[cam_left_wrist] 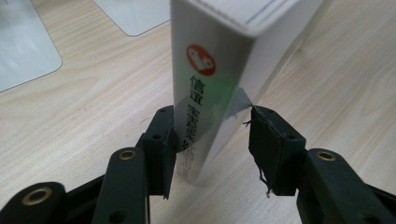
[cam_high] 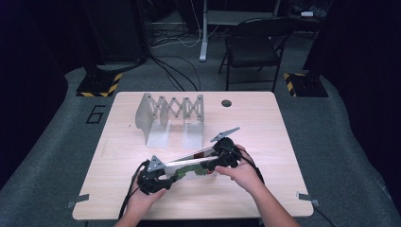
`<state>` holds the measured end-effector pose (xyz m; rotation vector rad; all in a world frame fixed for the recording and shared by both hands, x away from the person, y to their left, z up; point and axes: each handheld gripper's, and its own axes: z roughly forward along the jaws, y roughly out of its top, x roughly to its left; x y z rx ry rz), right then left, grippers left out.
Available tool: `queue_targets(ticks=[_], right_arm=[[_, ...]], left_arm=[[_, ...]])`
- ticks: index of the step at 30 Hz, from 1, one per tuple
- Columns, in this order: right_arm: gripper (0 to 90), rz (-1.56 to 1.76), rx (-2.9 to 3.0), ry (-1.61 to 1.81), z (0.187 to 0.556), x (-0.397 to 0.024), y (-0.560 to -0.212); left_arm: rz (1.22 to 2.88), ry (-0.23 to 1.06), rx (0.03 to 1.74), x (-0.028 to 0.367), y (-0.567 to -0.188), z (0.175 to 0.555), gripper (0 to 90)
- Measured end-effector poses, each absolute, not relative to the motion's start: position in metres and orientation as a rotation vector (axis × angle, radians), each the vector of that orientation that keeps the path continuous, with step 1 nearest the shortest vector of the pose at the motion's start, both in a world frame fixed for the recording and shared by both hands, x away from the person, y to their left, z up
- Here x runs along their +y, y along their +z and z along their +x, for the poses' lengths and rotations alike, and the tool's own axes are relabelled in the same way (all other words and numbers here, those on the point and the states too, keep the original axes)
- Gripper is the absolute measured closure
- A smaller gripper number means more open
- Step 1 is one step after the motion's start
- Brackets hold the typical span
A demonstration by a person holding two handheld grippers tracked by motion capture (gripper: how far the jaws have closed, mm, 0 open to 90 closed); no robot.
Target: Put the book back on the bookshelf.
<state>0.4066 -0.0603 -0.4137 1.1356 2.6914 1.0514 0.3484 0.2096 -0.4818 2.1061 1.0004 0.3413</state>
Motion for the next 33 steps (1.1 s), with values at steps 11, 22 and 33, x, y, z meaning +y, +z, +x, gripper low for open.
queue_targets(ticks=[11, 22, 33], right_arm=[[37.4, 1.142, 2.699, 1.055, 0.406, -0.062, -0.414], [36.5, 1.134, 2.696, 1.053, 0.406, -0.061, -0.415], [35.4, 1.118, 2.697, 1.058, 0.406, -0.060, -0.416]], left_arm=[[2.049, 0.324, 0.980, 0.217, -0.472, 0.347, 45.1], [2.017, 0.330, 0.911, 0.218, -0.452, 0.342, 45.3], [2.045, 0.343, 0.919, 0.216, -0.450, 0.342, 47.0]])
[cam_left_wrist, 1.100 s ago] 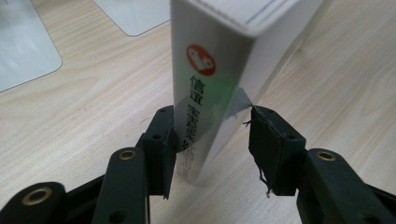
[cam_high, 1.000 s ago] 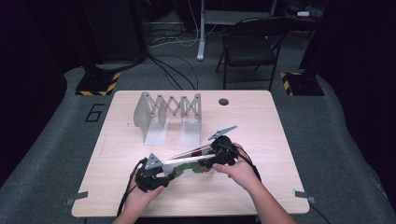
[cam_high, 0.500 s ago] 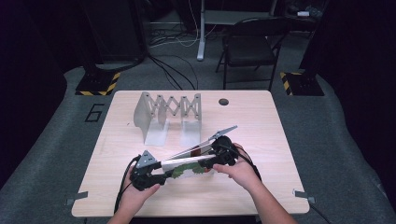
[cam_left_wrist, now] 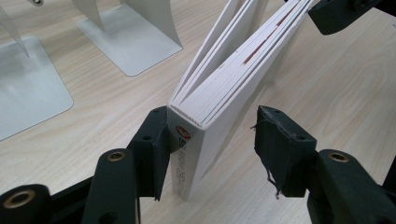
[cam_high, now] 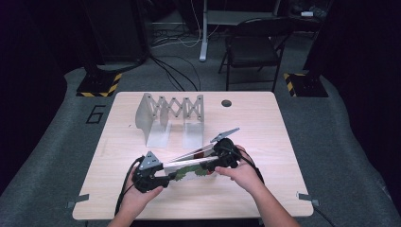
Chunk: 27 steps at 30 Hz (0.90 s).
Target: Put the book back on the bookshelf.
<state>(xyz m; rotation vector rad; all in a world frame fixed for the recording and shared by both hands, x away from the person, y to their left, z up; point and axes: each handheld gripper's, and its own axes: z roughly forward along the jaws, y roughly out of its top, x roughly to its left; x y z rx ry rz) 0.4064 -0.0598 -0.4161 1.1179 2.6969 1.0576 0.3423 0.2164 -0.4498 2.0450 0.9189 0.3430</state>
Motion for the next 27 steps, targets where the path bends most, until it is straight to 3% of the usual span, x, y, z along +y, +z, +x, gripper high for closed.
queue_targets(ticks=[17, 27], right_arm=[[35.8, 1.131, 2.707, 1.067, 0.407, -0.064, -0.417], [35.3, 1.160, 2.701, 1.073, 0.408, -0.079, -0.415]], left_arm=[[2.055, 0.257, 0.886, 0.212, -0.444, 0.358, 47.9], [2.080, 0.284, 0.847, 0.210, -0.442, 0.359, 49.8]])
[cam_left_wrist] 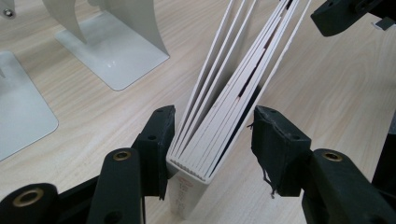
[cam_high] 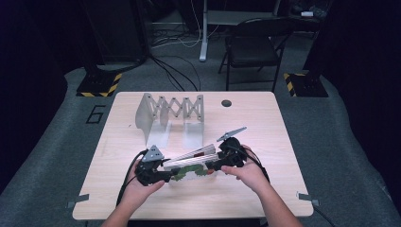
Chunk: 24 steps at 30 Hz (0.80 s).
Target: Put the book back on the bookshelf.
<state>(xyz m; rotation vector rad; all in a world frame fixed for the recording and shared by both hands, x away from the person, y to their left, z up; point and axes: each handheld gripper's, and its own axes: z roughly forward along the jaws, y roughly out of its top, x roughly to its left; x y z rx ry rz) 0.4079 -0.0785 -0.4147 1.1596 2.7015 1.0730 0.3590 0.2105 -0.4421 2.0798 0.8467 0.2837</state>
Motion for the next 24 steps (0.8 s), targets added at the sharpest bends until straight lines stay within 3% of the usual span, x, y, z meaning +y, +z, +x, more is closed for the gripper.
queue_targets(ticks=[24], right_arm=[[46.3, 1.160, 2.681, 1.059, 0.414, -0.081, -0.427]], left_arm=[[2.153, 0.299, 0.726, 0.207, -0.438, 0.338, 67.5]])
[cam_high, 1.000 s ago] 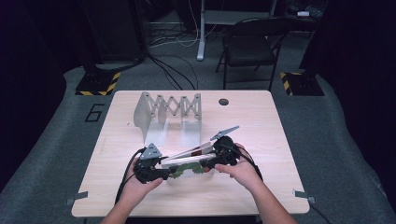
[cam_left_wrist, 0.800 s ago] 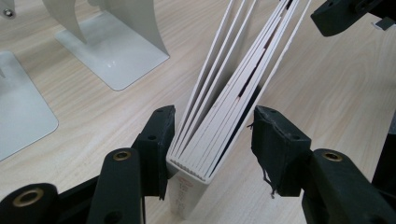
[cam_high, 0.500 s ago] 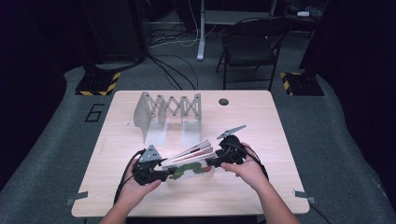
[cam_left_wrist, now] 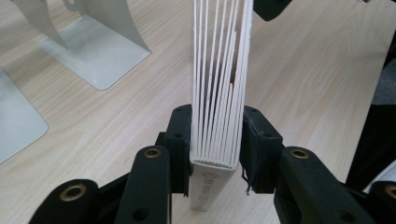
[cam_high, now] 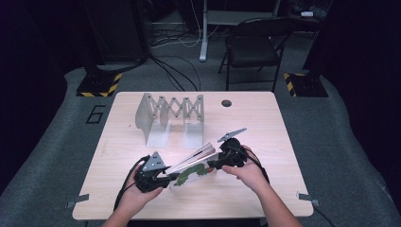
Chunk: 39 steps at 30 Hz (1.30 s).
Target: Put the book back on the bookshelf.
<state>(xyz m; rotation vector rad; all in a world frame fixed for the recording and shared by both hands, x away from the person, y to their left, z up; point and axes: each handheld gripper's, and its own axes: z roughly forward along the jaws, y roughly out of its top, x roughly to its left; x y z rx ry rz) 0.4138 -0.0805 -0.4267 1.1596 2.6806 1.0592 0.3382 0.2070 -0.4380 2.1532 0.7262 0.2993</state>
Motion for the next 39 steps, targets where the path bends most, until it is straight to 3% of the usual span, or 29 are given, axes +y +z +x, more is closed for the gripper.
queue_targets(ticks=[5, 16, 39], right_arm=[[45.2, 1.158, 2.686, 1.048, 0.415, -0.080, -0.428], [44.6, 1.175, 2.678, 1.081, 0.417, -0.085, -0.425], [39.8, 1.241, 2.623, 1.241, 0.413, -0.085, -0.406]], left_arm=[[2.192, 0.309, 0.651, 0.201, -0.435, 0.330, 73.0], [2.227, 0.391, 0.613, 0.196, -0.430, 0.323, 74.6], [2.238, 0.323, 0.639, 0.205, -0.432, 0.328, 74.3]])
